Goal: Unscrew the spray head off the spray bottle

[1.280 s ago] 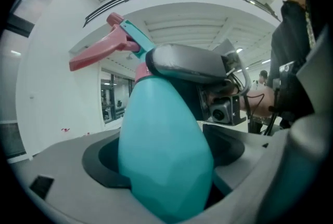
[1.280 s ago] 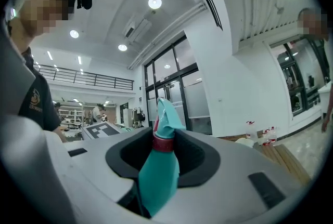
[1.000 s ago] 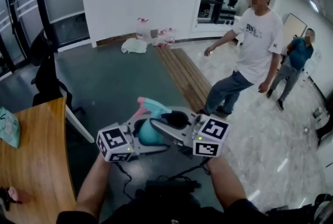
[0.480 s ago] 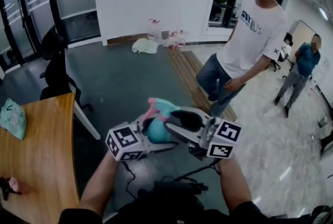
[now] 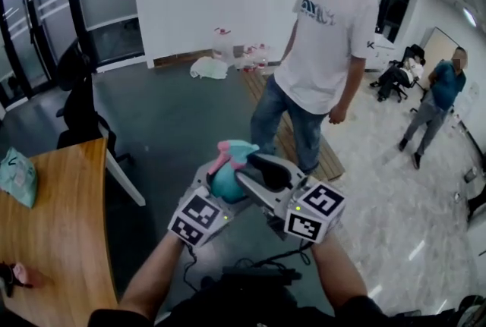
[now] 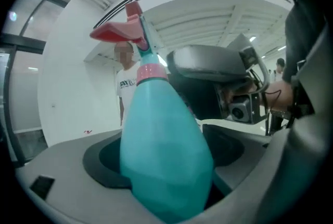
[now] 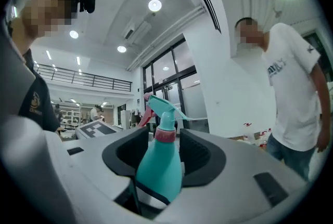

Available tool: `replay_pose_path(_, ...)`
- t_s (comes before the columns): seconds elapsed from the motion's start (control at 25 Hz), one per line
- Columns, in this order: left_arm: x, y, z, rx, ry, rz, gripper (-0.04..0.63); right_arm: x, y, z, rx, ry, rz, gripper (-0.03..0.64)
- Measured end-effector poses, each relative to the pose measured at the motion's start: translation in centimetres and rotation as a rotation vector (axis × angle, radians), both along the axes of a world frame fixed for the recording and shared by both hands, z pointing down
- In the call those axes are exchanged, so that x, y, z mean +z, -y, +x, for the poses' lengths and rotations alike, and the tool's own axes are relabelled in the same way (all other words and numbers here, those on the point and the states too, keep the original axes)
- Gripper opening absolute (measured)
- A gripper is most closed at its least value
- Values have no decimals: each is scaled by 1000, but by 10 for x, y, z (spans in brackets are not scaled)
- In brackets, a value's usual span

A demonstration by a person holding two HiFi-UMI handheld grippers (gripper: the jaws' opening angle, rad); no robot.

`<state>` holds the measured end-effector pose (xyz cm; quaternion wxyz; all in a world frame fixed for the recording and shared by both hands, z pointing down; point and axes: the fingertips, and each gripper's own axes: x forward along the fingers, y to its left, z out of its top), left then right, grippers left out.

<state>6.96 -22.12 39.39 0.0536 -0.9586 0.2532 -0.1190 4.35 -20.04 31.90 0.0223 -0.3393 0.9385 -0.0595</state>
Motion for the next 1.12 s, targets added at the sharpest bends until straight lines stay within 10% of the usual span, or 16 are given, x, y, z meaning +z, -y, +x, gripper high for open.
replay_pose_path(0.2, 5, -5, -3, -3, 37, 21, 428, 2, 8, -13, 39, 15, -14, 177)
replay_pose_path(0.76, -30, -113, -7, 762, -134, -173, 428, -27, -62, -28, -593, 103, 68, 156)
replay_pose_path(1.12, -22, -61, -10, 425, -130, -91, 428, -19, -41, -21, -441, 85, 63, 181)
